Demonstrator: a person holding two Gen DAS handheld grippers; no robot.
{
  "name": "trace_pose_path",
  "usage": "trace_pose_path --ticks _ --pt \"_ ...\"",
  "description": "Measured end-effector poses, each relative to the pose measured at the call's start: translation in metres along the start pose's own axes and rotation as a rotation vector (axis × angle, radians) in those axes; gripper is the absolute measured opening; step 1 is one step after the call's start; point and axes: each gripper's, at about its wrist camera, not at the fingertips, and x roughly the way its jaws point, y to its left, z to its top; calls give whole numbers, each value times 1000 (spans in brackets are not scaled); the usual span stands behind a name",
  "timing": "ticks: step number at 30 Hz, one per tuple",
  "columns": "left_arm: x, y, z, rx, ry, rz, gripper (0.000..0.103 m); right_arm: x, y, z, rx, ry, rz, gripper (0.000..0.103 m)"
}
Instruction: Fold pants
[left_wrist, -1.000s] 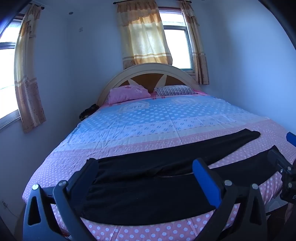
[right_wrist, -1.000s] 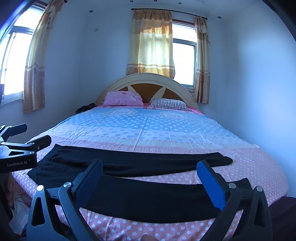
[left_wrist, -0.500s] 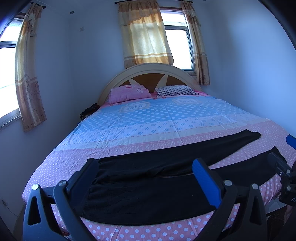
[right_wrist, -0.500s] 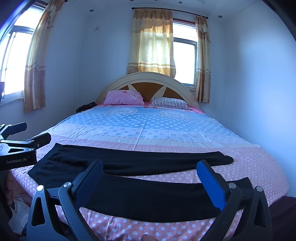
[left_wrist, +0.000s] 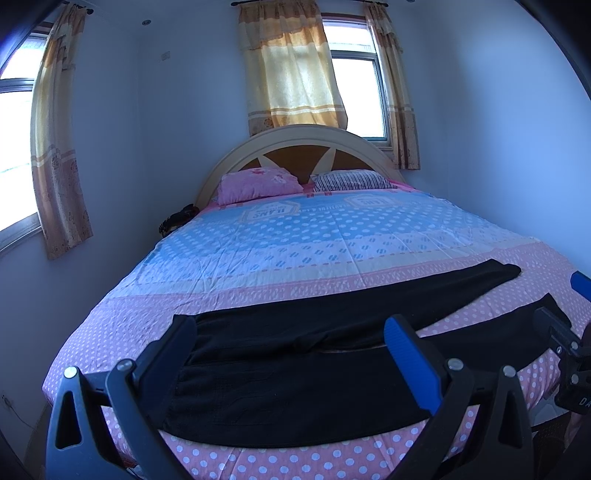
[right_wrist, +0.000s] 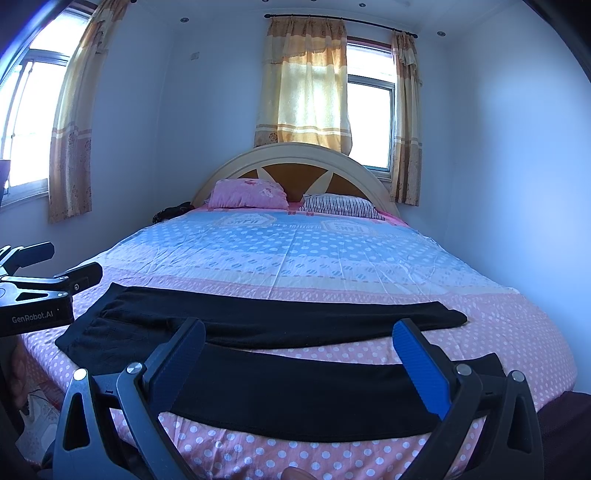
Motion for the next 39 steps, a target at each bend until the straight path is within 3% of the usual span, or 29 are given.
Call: trace_pose_path --ticks 39 --pt "3 2 -7 -14 14 2 103 4 6 -9 -24 12 1 102"
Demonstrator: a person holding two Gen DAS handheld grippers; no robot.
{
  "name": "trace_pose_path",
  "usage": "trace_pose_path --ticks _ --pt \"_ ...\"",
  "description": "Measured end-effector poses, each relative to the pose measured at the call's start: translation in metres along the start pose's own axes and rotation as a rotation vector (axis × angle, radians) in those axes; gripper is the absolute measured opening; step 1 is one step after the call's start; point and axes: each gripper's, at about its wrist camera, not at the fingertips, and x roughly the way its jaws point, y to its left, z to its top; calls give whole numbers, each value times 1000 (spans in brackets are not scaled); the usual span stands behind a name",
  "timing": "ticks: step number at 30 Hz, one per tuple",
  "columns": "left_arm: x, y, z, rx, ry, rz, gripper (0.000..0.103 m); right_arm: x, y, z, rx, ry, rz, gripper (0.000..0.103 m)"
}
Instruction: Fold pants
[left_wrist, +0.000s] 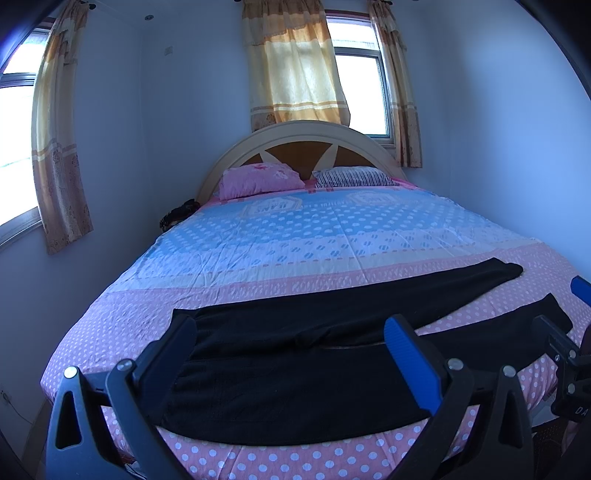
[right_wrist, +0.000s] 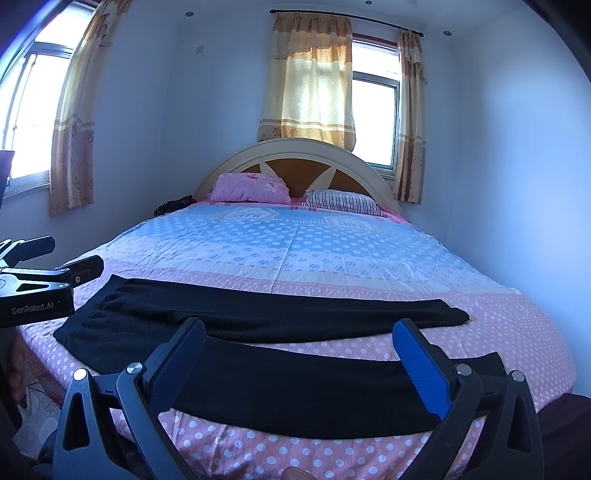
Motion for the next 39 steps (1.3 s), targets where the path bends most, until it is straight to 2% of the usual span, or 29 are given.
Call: trace_pose_path --ticks 3,9,12,16,22,24,26,27,29,36,39 --pt "4 1 -2 -3 10 1 103 3 -2 -3 -1 8 7 102" --pt "22 9 -8 -4 41 6 103 18 -10 -8 -4 35 81 102" --pt "43 24 -7 -12 77 8 103 35 -21 -14 1 84 109 102" --pt "88 64 -2 -41 123 63 103 63 -44 -24 45 151 117 102" --pt "172 153 0 -89 232 181 103 105 -80 -28 55 209 86 101" --pt "188 171 -3 -94 262 202 103 118 -90 -26 51 225 76 96" --pt "207 188 -6 -89 289 225 103 133 -102 -25 48 253 72 81" --pt "215 194 -8 -90 300 230 101 142 -109 -25 53 270 80 77" --pt "230 206 -12 -99 328 215 96 155 -122 -24 60 294 69 71" --pt "274 223 -27 -139 402 94 75 186 -155 -14 62 321 0 70" --pt "289 222 -33 -145 423 44 74 198 -166 -11 70 334 -16 70"
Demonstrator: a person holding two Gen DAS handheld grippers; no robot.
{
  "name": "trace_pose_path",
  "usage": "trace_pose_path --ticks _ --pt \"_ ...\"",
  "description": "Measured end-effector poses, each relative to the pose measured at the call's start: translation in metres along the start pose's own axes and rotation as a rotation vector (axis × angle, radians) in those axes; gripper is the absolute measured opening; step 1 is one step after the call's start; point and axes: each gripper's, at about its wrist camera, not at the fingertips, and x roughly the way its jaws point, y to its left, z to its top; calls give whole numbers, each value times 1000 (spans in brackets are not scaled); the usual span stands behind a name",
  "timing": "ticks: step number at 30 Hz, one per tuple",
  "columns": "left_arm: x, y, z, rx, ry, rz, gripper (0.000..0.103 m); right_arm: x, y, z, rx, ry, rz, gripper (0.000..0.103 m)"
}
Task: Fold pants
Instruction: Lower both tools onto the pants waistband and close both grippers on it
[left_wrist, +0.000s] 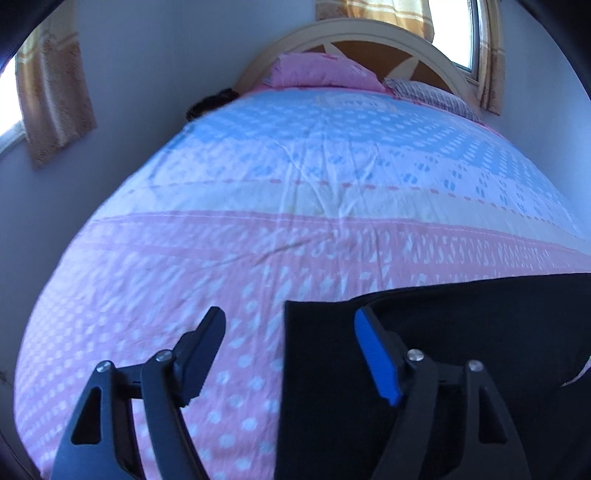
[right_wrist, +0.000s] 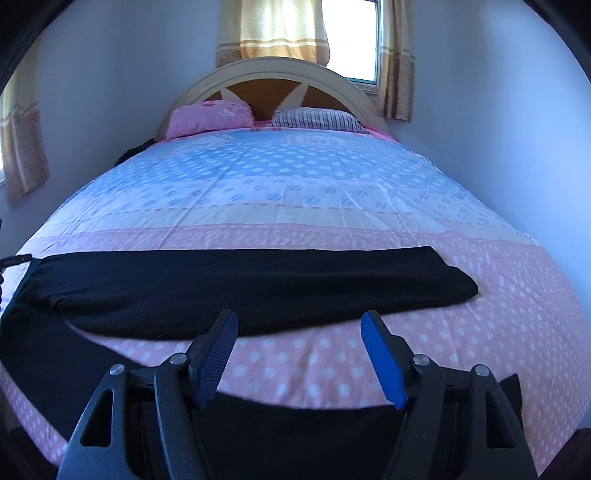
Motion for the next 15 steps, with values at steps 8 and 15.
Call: trace_pose_path --ticks 8,15 --pt "34 4 3 9 68 -53 51 31 -18 15 -13 35 -29 70" --pt "35 -4 5 44 63 -77 34 59 -72 35 109 57 -55 68"
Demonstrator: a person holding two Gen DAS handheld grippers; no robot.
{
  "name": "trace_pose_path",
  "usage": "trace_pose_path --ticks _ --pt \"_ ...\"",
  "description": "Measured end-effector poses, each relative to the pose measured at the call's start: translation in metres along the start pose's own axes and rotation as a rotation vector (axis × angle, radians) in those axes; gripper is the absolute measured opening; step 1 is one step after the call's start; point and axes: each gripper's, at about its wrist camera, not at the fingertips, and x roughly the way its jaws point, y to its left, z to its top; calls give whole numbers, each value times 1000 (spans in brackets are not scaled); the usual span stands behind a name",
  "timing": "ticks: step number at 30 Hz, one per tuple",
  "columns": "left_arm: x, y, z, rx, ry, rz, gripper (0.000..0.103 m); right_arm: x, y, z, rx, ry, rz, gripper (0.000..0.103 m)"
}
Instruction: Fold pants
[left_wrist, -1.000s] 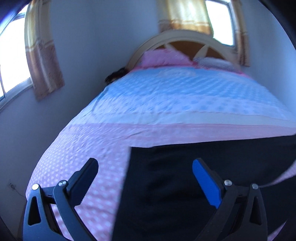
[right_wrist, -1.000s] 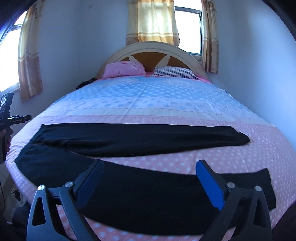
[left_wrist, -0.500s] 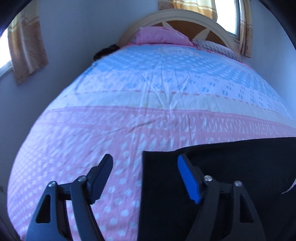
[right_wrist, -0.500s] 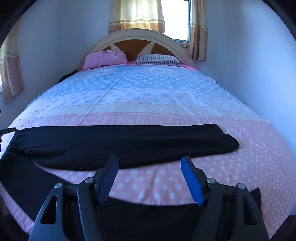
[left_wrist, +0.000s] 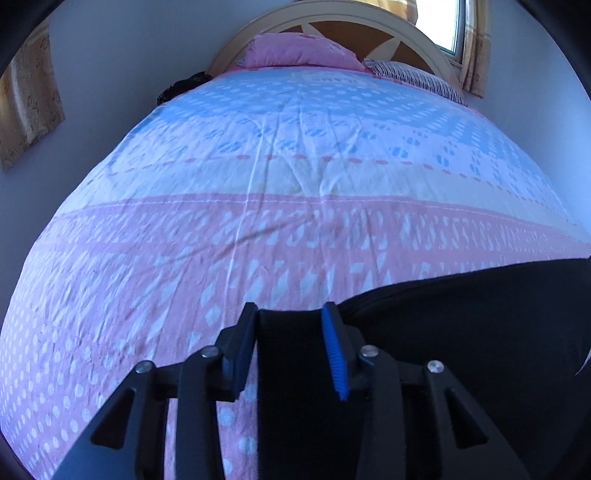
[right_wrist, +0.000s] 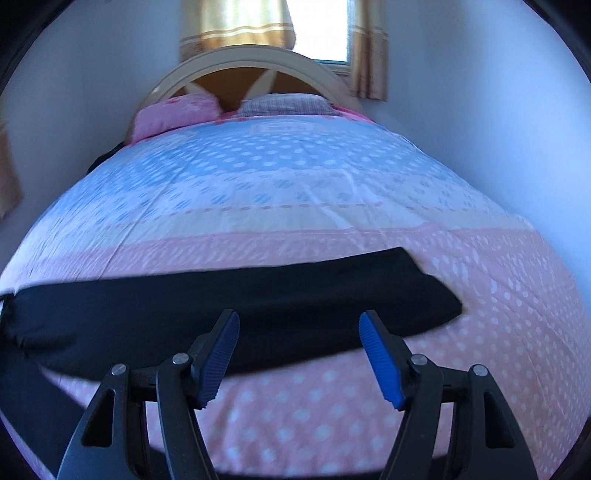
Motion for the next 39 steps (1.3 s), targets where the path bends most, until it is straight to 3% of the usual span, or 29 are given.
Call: trace_pose_path --ticks 5,13,20,22,27,28,29,30,33,39 --pt "-2 -7 0 37 0 20 25 26 -42 18 78 32 -60 66" --pt "4 -12 6 72 14 46 26 73 -106 49 189 82 -102 66" --pt "8 -21 10 96 38 83 27 120 -135 67 248 164 -17 66" --pt "9 -25 10 131 33 104 27 131 -132 69 242 200 40 66" --pt "10 -28 11 158 26 123 27 152 -119 65 198 272 59 65" --pt "10 -27 10 159 22 121 27 152 -116 64 180 268 48 48" --pt "10 -26 10 157 23 124 22 152 -116 64 173 269 47 21" --pt "8 -26 9 160 14 105 15 151 -116 64 181 269 57 15" --pt "2 -21 11 133 -6 81 12 141 -115 64 168 250 56 11" --pt "-32 -8 12 55 -119 16 11 91 -117 69 163 122 50 10"
